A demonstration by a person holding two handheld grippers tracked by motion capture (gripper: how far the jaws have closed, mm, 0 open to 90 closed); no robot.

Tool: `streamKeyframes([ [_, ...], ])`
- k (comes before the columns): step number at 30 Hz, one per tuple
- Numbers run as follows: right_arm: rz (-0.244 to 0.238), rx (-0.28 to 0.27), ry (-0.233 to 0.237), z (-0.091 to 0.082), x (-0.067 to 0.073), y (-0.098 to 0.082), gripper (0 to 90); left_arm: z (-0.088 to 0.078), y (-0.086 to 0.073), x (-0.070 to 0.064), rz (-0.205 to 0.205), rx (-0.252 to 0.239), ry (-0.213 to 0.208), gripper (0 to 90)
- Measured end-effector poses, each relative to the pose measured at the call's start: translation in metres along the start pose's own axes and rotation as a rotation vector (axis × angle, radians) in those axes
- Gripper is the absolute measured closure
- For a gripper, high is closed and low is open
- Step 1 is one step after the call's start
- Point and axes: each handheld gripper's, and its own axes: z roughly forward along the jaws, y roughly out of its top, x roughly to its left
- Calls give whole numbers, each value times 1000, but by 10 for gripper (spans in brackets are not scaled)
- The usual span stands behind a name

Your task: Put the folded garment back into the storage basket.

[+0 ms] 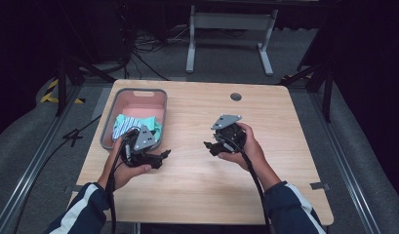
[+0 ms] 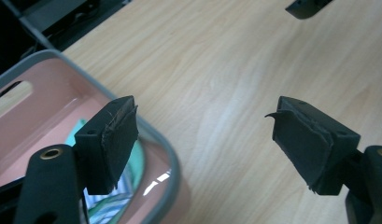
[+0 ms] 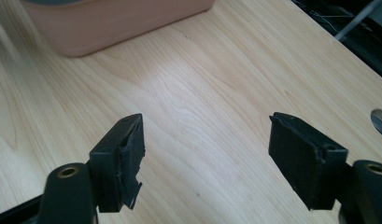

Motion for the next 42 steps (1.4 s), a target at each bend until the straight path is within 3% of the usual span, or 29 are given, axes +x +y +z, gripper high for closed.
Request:
streamKeyframes([
  [5,-19,15,-14,-12,-1,-22,279,5,0,-14,52,15,-39,219],
  [11,-18,21,-11,-21,-1,-37,277,10,-4,-22,58,32,-79,221],
  [18,-24,21,-24,-29,-3,-60,277,14,-9,-36,101,49,-110,221],
  [23,1,24,-30,-37,-7,-82,281,20,-14,-44,120,51,-149,238],
  [26,13,40,-39,-39,-7,-97,276,26,-19,-47,146,75,-161,232],
  [29,20,41,-47,-41,-8,-107,272,29,-22,-48,145,84,-185,233],
  [32,37,31,-60,-45,-10,-129,270,33,-30,-51,169,111,-201,230],
  [42,99,34,-56,-50,-17,-173,262,42,-55,-48,146,140,-227,219],
])
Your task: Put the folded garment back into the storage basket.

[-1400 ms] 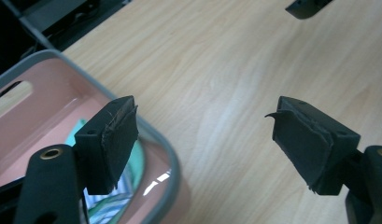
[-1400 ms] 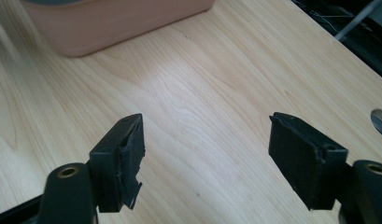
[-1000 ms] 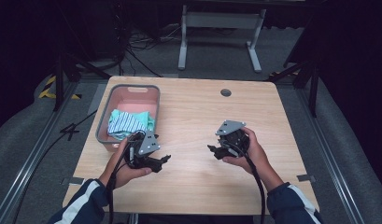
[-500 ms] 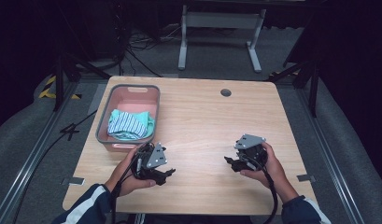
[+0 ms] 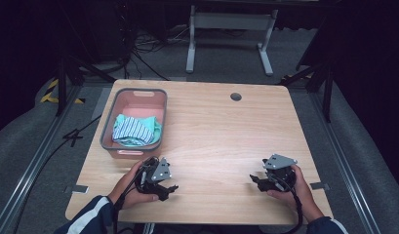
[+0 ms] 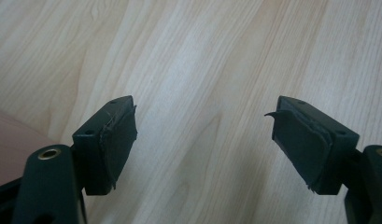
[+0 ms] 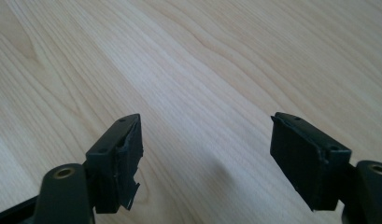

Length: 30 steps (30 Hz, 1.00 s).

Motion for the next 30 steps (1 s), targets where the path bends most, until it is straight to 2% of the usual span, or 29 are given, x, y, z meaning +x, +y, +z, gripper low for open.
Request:
streamKeyframes([
  [3,37,-3,5,-1,-6,-14,262,2,-7,2,-18,-7,-13,212],
  [7,83,2,3,-2,-15,-30,261,4,-16,3,-39,-21,-58,213],
  [11,93,-6,-10,-6,-20,-38,269,5,-20,3,-43,-17,-74,205],
  [14,144,-34,10,-8,-25,-48,246,9,-30,2,-82,-25,-105,199],
  [16,167,-45,20,-9,-28,-53,245,13,-36,2,-143,-61,-114,183],
  [18,212,-64,38,-8,-32,-58,240,13,-37,2,-146,-71,-110,164],
  [19,214,-63,37,-9,-33,-59,239,14,-38,2,-150,-82,-107,157],
  [30,212,-61,37,-8,-33,-59,223,14,-38,3,-148,-73,-101,141],
])
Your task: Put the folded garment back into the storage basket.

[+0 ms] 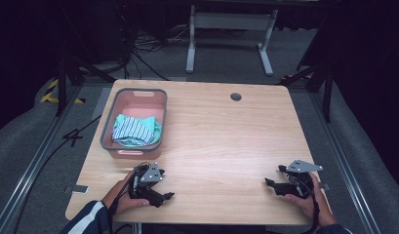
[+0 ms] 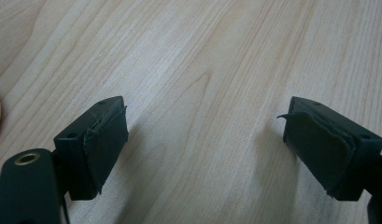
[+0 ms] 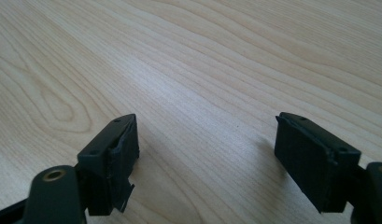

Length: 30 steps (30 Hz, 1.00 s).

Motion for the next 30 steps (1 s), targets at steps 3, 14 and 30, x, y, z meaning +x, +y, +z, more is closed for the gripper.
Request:
streamKeyframes([
  [3,1,-1,3,1,0,1,215,0,0,0,-1,1,2,126],
  [14,-5,2,7,1,-1,1,213,2,1,1,-25,13,21,73],
  [30,-9,1,10,2,-2,1,211,2,1,1,-26,12,21,73],
])
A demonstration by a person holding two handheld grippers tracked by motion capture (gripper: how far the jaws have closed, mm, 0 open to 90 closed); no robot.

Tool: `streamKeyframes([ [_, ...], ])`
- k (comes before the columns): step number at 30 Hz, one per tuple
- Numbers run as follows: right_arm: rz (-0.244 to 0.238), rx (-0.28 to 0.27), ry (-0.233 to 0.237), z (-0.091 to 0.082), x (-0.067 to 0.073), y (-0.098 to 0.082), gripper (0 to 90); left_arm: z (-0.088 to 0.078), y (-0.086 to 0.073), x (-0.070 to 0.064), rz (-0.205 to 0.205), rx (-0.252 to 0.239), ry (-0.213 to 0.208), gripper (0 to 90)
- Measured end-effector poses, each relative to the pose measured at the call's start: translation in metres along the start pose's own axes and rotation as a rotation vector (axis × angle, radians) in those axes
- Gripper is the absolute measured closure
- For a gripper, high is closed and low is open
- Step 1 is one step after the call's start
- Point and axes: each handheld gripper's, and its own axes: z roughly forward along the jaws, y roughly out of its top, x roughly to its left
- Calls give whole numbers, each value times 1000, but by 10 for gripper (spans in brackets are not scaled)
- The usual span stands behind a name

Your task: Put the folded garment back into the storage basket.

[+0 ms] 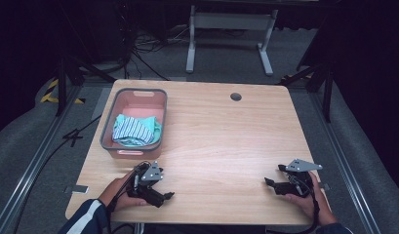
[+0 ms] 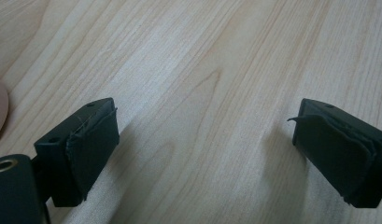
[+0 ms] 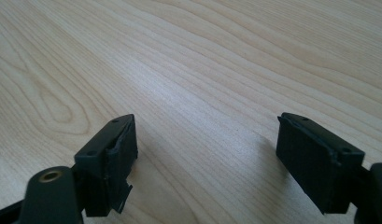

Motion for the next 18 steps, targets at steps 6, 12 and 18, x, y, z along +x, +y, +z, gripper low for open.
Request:
streamKeyframes([
  [6,0,0,0,0,0,0,211,1,0,0,-1,1,-1,65],
  [12,-1,0,1,0,0,0,211,1,1,1,-1,6,1,54],
  [18,-1,0,0,0,0,0,212,1,1,1,-3,7,2,48],
])
